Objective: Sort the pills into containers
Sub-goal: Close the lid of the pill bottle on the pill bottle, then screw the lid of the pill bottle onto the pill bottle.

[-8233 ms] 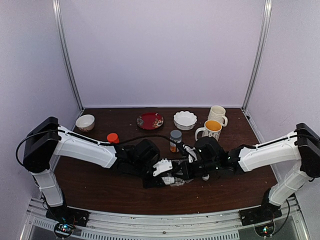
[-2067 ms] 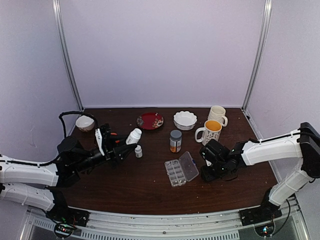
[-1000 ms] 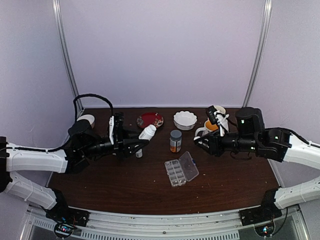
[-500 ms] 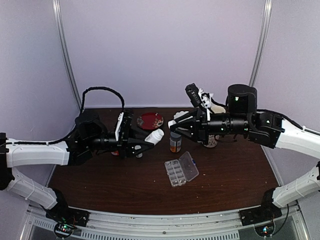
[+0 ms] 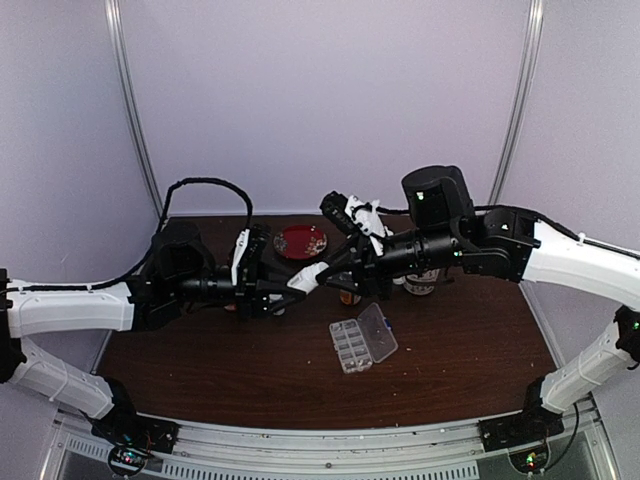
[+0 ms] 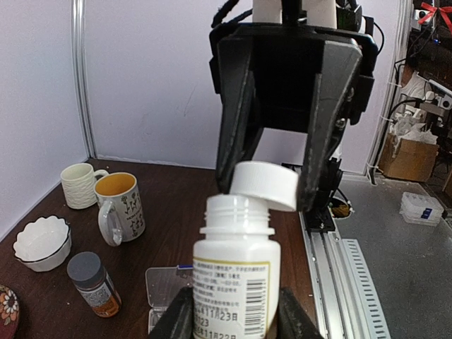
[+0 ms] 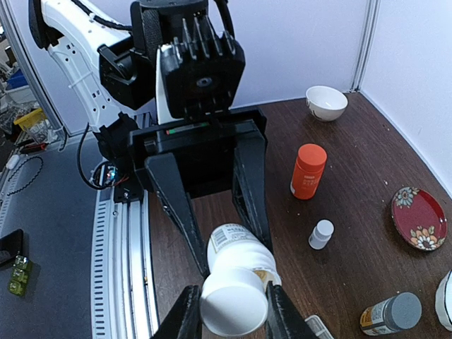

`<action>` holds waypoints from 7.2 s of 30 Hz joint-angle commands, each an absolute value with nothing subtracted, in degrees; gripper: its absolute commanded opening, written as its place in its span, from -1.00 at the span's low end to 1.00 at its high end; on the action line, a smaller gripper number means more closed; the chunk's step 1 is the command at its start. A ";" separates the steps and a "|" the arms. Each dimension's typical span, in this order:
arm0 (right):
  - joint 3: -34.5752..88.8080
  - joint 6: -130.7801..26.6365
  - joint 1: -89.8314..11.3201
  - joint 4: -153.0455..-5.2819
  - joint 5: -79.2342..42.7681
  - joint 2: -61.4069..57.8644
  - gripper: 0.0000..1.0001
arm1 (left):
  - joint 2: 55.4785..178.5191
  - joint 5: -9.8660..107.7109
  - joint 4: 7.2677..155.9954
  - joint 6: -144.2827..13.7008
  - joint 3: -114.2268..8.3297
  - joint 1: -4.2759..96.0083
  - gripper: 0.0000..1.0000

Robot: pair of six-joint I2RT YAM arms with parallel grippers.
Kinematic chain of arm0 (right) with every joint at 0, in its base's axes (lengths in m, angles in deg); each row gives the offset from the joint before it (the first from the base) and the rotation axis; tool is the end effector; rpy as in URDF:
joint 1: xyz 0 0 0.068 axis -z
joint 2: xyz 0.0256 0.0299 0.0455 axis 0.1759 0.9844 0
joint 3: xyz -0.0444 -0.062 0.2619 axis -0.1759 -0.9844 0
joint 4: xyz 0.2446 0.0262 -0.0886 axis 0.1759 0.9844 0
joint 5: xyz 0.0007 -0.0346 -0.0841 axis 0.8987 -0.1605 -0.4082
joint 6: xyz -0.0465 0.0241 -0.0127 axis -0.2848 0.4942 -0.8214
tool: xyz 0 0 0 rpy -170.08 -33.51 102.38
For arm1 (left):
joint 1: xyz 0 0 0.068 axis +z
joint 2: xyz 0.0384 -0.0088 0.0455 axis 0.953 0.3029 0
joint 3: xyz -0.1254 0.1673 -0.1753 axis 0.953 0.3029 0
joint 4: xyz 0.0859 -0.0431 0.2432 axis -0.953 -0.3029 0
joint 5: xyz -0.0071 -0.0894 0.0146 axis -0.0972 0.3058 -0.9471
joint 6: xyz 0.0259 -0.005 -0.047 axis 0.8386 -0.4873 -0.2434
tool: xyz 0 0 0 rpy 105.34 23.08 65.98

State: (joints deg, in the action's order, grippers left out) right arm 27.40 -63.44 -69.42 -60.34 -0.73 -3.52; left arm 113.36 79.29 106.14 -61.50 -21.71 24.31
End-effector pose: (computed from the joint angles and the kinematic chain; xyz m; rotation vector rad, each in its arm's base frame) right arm 0.1490 0.2804 0.3771 -1.3486 1.5877 1.0370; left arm 0.1707 -0.2231 0.2827 1.1090 1.4111 -1.2707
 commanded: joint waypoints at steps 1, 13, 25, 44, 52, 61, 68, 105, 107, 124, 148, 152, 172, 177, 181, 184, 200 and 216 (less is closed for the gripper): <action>29.02 -65.48 -69.63 -56.15 -5.03 -3.20 -0.64 | 112.17 78.03 105.48 -59.42 -22.28 24.45 -1.00; 30.31 -66.81 -69.63 -56.13 -0.23 -0.21 -0.67 | 113.53 86.48 103.06 -60.53 -26.17 24.42 -1.00; 28.15 -73.52 -69.63 -55.96 12.45 -1.88 -0.65 | 113.85 94.19 105.52 -67.03 -29.37 24.47 -1.00; 28.39 -84.98 -69.72 -51.22 12.67 -0.56 -0.58 | 114.77 97.22 109.43 -71.24 -30.08 24.56 -1.00; 28.66 -95.70 -69.76 -52.61 15.88 0.14 -0.43 | 116.53 100.03 110.81 -73.61 -31.58 24.60 -1.00; 31.66 -103.80 -69.89 -48.07 14.19 2.23 -0.26 | 116.33 100.71 112.48 -75.14 -31.06 24.61 -1.00; 32.33 -99.07 -69.89 -49.48 14.76 2.95 -0.27 | 114.23 96.95 109.91 -72.13 -30.02 24.56 -1.00; 23.51 -89.19 -69.72 -59.52 2.15 -6.92 0.27 | 116.36 95.40 98.08 -63.56 -32.55 24.56 -1.00; 23.51 -89.89 -69.48 -59.35 1.98 -7.38 0.25 | 116.55 95.53 98.14 -63.64 -32.48 24.61 -1.00; 23.76 -91.07 -68.96 -58.53 5.34 -8.73 0.23 | 117.47 96.66 98.12 -63.89 -32.11 24.60 -1.00; 25.01 -92.02 -68.44 -58.01 6.77 -8.50 0.14 | 118.63 97.48 97.30 -63.34 -32.00 24.55 -1.00; 25.75 -92.37 -68.40 -57.35 7.56 -7.78 0.06 | 118.80 97.69 96.68 -62.90 -32.15 24.55 -1.00; 26.87 -90.49 -68.33 -56.48 7.65 -5.54 -0.34 | 118.96 97.02 95.92 -62.35 -31.93 24.58 -1.00; 26.89 -87.30 -68.27 -57.29 7.64 -4.92 -0.50 | 118.59 95.57 95.47 -61.29 -31.78 24.56 -1.00; 25.66 -83.22 -68.32 -59.37 6.87 -4.63 -0.59 | 117.84 92.24 93.15 -58.23 -32.15 24.62 -1.00; 23.33 -79.11 -68.30 -63.26 6.34 -5.01 -0.59 | 117.53 89.71 90.33 -54.60 -33.48 24.60 -1.00; 24.69 -44.72 -68.31 -66.85 -8.18 -2.77 -0.67 | 111.81 53.65 83.47 -26.65 -36.69 18.87 -1.00; 22.15 -0.72 -65.25 -77.57 -7.45 -3.32 -0.63 | 117.29 18.29 100.81 4.49 -34.87 8.70 -1.00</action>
State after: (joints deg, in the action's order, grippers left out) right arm 23.64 -16.23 -66.55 -70.20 -10.04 -3.43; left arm 114.43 29.35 90.05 -8.35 -34.91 10.81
